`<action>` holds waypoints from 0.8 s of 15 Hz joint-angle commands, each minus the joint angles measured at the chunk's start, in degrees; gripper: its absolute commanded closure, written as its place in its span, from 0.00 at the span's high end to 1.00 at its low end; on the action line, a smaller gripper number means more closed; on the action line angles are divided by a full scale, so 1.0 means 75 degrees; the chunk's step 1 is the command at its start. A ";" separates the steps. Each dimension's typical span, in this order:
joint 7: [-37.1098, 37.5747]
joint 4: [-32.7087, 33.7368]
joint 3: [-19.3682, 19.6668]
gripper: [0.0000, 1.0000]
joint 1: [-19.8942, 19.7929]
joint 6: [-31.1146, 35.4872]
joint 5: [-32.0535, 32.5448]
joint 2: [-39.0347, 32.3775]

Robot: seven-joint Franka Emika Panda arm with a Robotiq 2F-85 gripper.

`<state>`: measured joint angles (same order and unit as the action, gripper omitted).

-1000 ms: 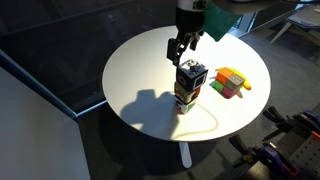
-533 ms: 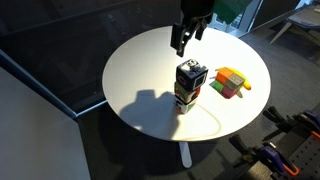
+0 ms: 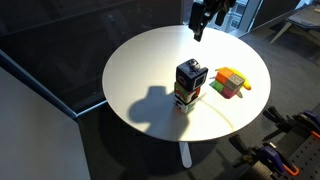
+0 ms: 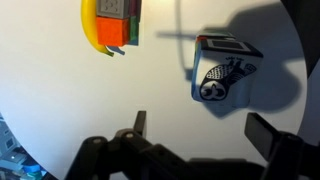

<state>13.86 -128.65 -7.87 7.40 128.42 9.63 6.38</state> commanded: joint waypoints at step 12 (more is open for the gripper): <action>-0.0764 -0.1568 0.0161 1.00 -0.0050 -0.0842 -0.1577 0.2198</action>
<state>10.78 -137.44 -7.42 6.70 122.78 0.09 18.67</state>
